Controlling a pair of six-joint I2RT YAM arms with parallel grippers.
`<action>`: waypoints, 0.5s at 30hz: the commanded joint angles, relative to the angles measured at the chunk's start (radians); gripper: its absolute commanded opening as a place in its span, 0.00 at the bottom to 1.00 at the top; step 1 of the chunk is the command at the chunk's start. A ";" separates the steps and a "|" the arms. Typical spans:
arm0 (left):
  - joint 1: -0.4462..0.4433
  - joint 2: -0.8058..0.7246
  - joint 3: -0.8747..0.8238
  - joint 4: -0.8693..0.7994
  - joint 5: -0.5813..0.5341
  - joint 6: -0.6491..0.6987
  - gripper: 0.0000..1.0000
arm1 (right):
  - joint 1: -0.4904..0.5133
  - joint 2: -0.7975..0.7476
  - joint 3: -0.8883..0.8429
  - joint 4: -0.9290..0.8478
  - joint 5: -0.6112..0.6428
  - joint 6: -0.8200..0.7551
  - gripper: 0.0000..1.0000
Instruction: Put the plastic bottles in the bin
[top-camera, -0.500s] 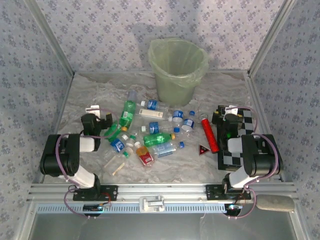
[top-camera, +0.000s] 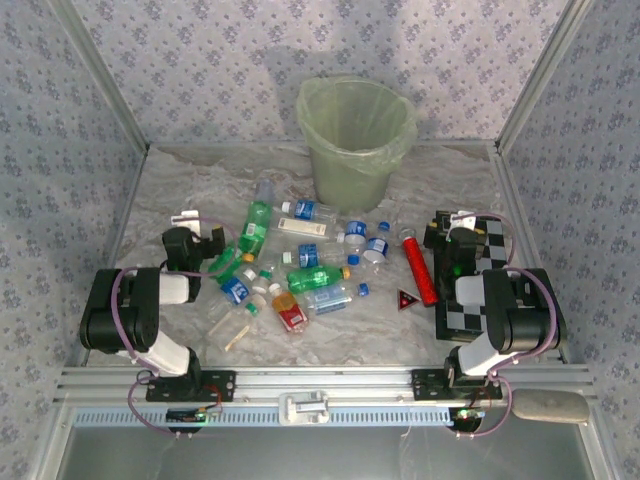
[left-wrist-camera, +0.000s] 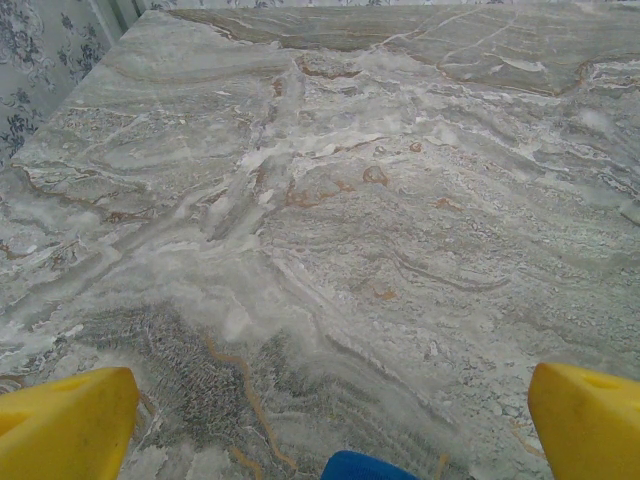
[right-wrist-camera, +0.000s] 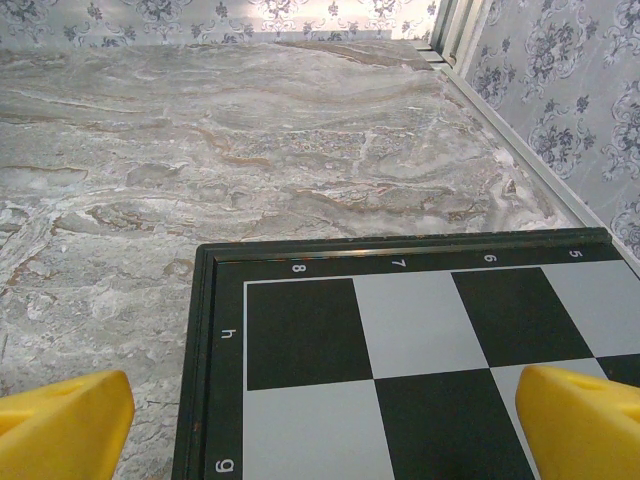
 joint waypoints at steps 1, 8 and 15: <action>0.004 -0.004 0.020 0.003 0.023 -0.013 1.00 | 0.000 0.002 0.005 0.007 0.005 -0.008 1.00; 0.004 -0.003 0.021 0.003 0.022 -0.013 1.00 | 0.000 0.002 0.005 0.006 0.003 -0.008 1.00; 0.007 -0.004 0.020 0.003 0.029 -0.012 1.00 | -0.001 0.000 0.002 0.012 0.003 -0.008 1.00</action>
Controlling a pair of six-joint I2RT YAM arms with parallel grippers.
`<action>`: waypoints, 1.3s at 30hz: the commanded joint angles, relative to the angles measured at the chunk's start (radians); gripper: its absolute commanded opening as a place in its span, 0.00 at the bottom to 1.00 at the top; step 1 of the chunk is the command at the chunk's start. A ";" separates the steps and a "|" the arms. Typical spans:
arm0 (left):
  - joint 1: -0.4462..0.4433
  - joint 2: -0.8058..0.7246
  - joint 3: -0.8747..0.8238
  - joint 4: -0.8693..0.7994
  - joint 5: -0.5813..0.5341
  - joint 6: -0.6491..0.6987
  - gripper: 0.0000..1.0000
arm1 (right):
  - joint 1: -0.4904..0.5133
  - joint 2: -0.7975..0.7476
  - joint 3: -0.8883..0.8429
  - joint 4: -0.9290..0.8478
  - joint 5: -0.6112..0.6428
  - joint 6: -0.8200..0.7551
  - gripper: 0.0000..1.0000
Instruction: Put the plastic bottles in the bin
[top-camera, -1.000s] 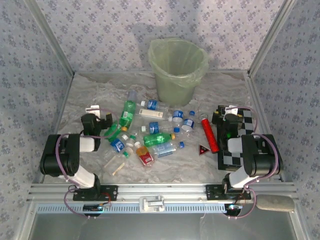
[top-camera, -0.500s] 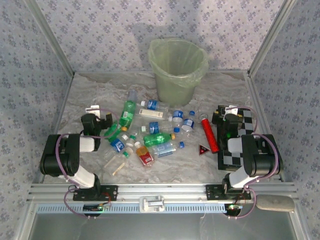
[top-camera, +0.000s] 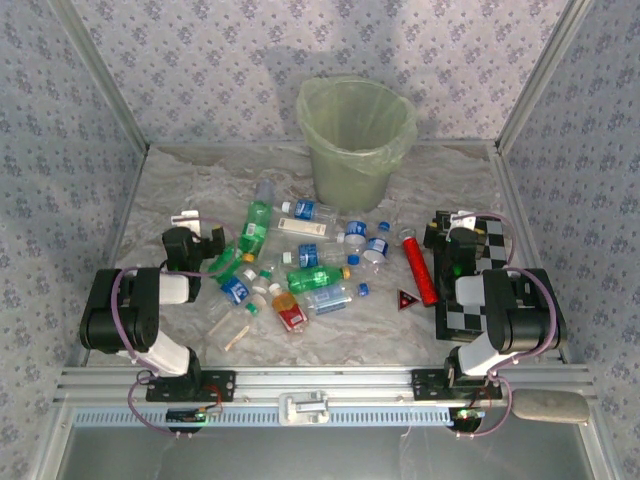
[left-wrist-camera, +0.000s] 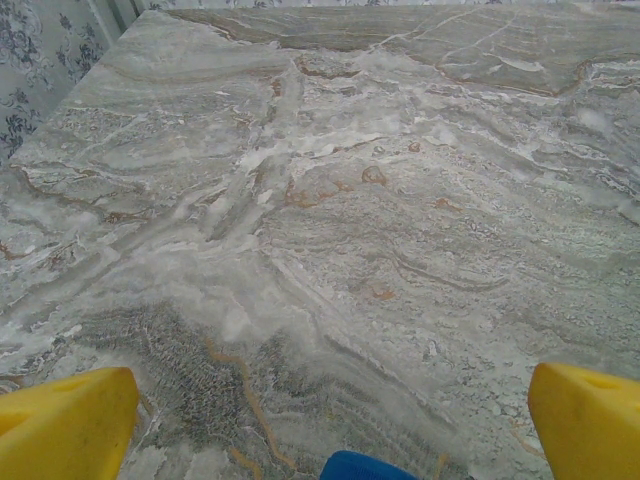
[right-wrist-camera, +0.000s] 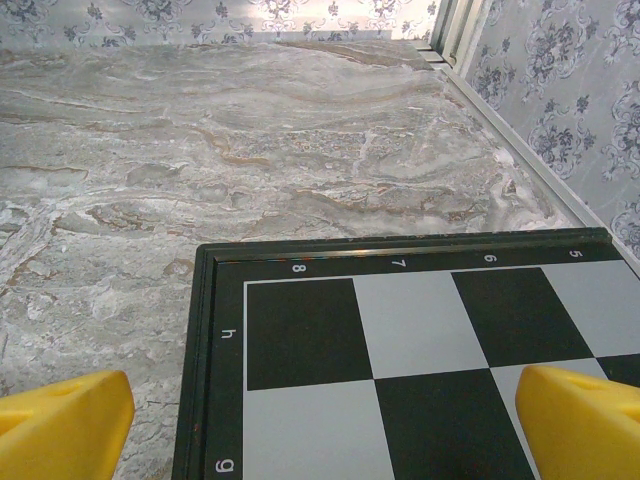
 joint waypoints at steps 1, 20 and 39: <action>0.007 -0.004 0.020 0.003 0.026 -0.013 1.00 | 0.000 -0.001 0.001 0.015 0.003 -0.009 1.00; -0.019 -0.187 0.148 -0.331 -0.096 -0.031 1.00 | 0.046 -0.361 0.152 -0.477 0.069 0.107 1.00; -0.123 -0.627 0.128 -0.658 0.159 -0.568 1.00 | 0.162 -0.339 0.476 -1.319 -0.454 0.544 0.92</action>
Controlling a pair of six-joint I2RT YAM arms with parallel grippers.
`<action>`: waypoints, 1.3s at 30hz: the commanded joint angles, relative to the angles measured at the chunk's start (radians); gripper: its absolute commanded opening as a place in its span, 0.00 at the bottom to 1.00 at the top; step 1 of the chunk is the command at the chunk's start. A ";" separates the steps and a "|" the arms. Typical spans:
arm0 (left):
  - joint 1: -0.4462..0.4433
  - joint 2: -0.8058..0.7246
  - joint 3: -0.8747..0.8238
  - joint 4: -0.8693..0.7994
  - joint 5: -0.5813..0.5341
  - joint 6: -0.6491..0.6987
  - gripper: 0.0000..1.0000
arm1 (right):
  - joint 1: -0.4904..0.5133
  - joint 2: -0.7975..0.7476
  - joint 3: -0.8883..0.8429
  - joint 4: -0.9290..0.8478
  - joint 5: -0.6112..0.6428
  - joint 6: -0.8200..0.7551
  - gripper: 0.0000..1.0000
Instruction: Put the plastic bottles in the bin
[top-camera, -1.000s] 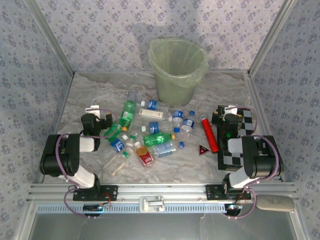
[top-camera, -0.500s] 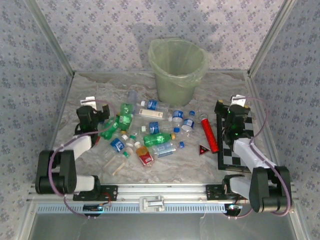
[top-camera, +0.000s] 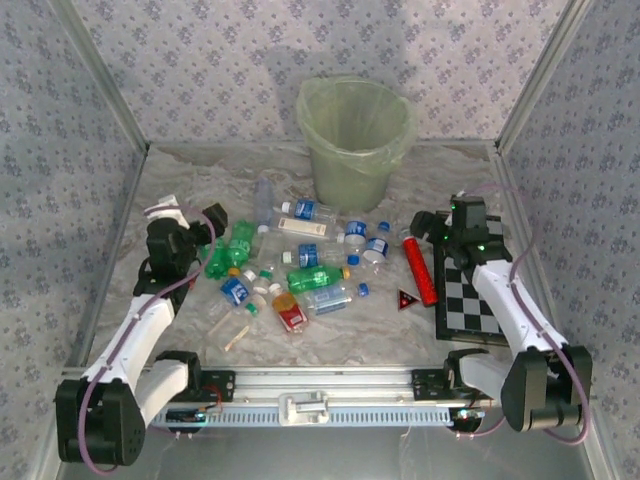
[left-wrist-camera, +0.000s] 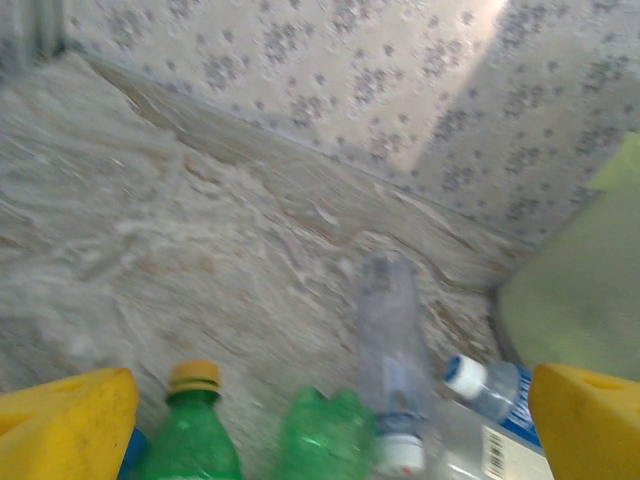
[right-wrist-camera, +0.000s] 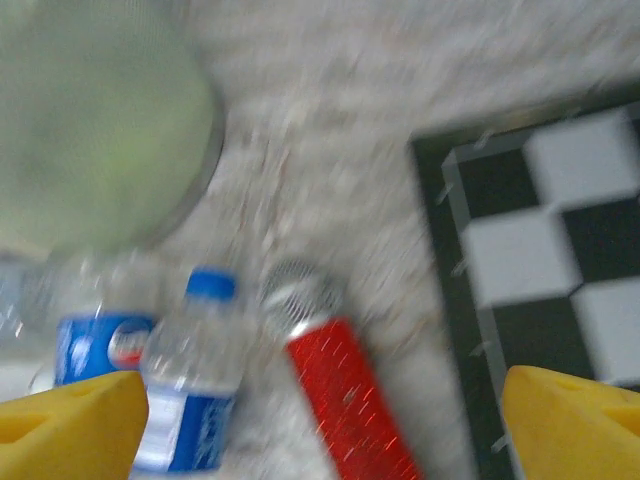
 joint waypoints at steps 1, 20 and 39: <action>-0.025 -0.025 -0.006 -0.051 0.062 -0.110 1.00 | 0.091 0.066 0.057 -0.107 -0.133 0.118 0.90; -0.219 0.100 0.079 -0.086 0.066 -0.184 1.00 | 0.342 0.422 0.256 -0.133 0.181 0.312 0.79; -0.241 0.055 0.053 -0.138 -0.012 -0.177 1.00 | 0.336 0.590 0.208 0.000 0.118 0.366 0.61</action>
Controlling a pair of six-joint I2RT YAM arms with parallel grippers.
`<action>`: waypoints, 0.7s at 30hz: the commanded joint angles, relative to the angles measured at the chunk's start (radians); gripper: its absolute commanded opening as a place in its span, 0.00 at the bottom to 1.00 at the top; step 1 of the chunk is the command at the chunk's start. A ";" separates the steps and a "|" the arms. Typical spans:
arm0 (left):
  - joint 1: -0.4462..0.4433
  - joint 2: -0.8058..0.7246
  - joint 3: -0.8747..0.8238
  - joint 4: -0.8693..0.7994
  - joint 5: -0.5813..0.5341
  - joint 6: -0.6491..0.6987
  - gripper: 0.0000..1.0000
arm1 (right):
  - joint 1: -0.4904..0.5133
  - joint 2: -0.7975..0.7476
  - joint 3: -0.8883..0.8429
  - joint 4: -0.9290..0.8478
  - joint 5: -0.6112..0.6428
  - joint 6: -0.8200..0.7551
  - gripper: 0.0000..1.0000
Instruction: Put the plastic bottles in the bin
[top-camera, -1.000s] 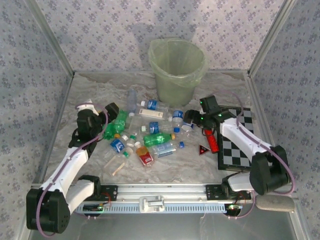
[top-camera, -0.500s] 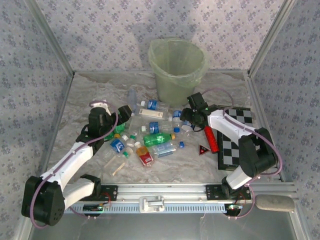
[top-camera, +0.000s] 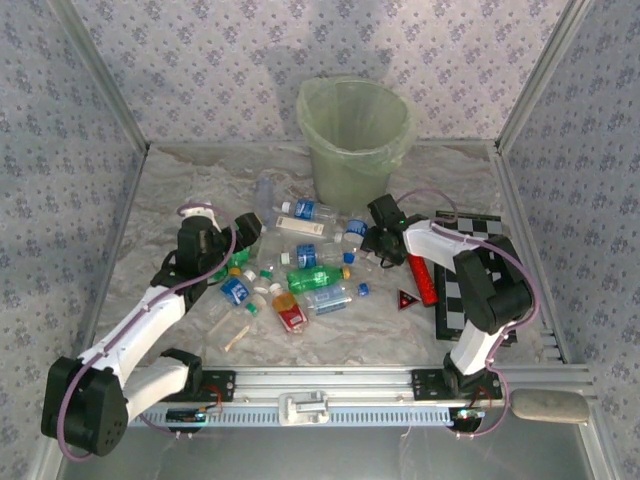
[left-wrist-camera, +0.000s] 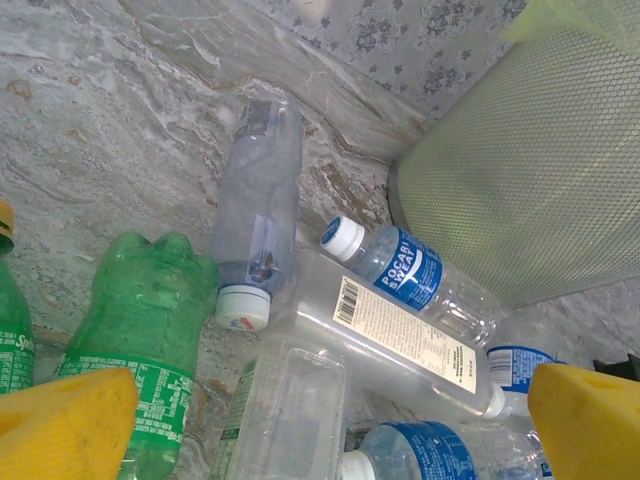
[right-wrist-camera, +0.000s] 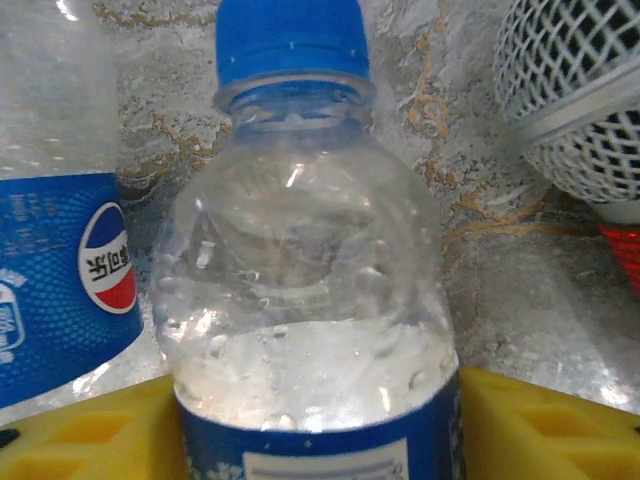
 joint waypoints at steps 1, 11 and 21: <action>-0.007 -0.020 0.000 -0.014 -0.028 0.017 1.00 | -0.003 0.007 -0.018 0.024 -0.004 0.021 0.60; -0.007 -0.019 0.000 -0.026 -0.062 0.005 1.00 | 0.001 -0.189 -0.042 -0.010 0.043 -0.063 0.50; -0.005 0.002 -0.005 -0.024 -0.125 -0.030 1.00 | -0.029 -0.560 0.018 -0.047 0.116 -0.295 0.47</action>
